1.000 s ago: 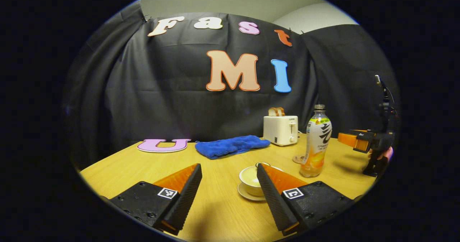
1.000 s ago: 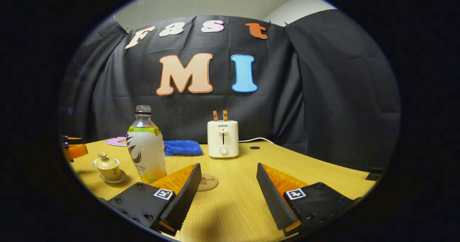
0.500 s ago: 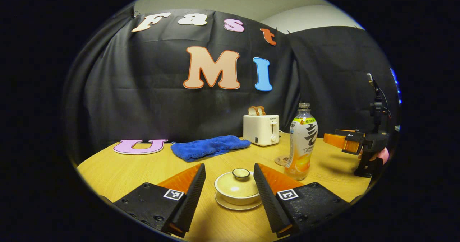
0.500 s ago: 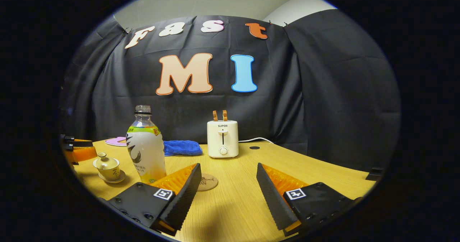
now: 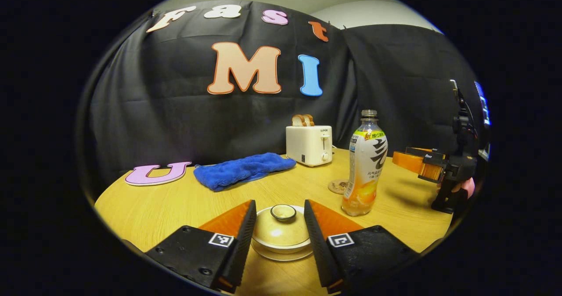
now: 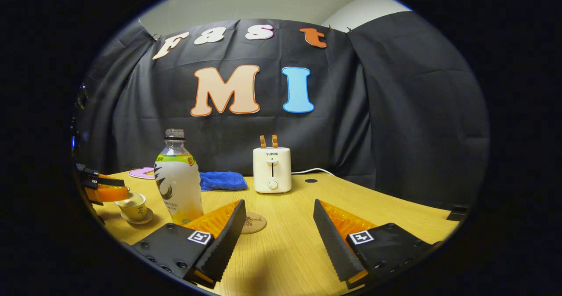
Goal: Open the teacup lid with one hand, grasp the water bottle and pour water into the teacup with the other hand; after pouring, place the water bottle on the coaster and then close the teacup lid.
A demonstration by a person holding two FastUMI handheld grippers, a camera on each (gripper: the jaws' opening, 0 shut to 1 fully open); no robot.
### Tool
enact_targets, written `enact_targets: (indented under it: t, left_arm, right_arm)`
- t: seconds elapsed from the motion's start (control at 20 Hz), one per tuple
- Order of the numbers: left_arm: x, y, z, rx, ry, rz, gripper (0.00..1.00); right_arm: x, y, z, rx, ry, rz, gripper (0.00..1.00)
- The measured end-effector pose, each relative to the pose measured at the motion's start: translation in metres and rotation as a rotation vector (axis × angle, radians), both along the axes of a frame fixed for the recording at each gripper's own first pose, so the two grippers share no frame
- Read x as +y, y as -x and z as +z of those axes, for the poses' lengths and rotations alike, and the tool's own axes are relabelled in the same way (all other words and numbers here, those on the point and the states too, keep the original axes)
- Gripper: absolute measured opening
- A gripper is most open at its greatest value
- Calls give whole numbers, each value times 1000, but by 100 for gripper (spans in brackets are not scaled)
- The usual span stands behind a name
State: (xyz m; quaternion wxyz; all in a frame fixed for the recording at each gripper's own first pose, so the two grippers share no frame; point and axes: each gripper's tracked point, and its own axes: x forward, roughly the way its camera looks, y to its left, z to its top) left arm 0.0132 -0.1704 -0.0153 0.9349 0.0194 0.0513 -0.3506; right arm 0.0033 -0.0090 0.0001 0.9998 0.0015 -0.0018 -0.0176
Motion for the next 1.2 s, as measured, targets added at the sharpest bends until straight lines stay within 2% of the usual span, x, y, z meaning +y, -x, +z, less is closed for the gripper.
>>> enact_targets:
  t: [0.05, 0.15, 0.3, 0.45, 0.7, 1.0, 1.1, 1.2]
  left_arm:
    - [0, 0, 0, 6, -4, 2, 54]
    - [-1, -2, -2, 12, -11, 6, 46]
    - [-3, -2, 0, 9, -11, 0, 42]
    - [-3, -1, 0, 4, -16, -6, 29]
    - [0, -1, 4, -4, 6, 6, 28]
    - [8, 0, 21, -86, 86, 48, 28]
    - [9, -1, 17, -77, 79, 55, 28]
    - [11, -2, 20, -88, 89, 69, 28]
  right_arm:
    - [0, 0, 0, 0, 0, 0, 97]
    - [1, 0, 0, 0, 0, 0, 97]
    - [0, 0, 0, 0, 0, 0, 96]
    - [0, 0, 0, 0, 0, 0, 96]
    - [0, 0, -1, 1, 0, 0, 96]
    - [1, 0, 0, 0, 0, 4, 97]
    - [10, -1, 0, 2, -1, 41, 96]
    - [31, 1, -1, 7, -5, 137, 97]
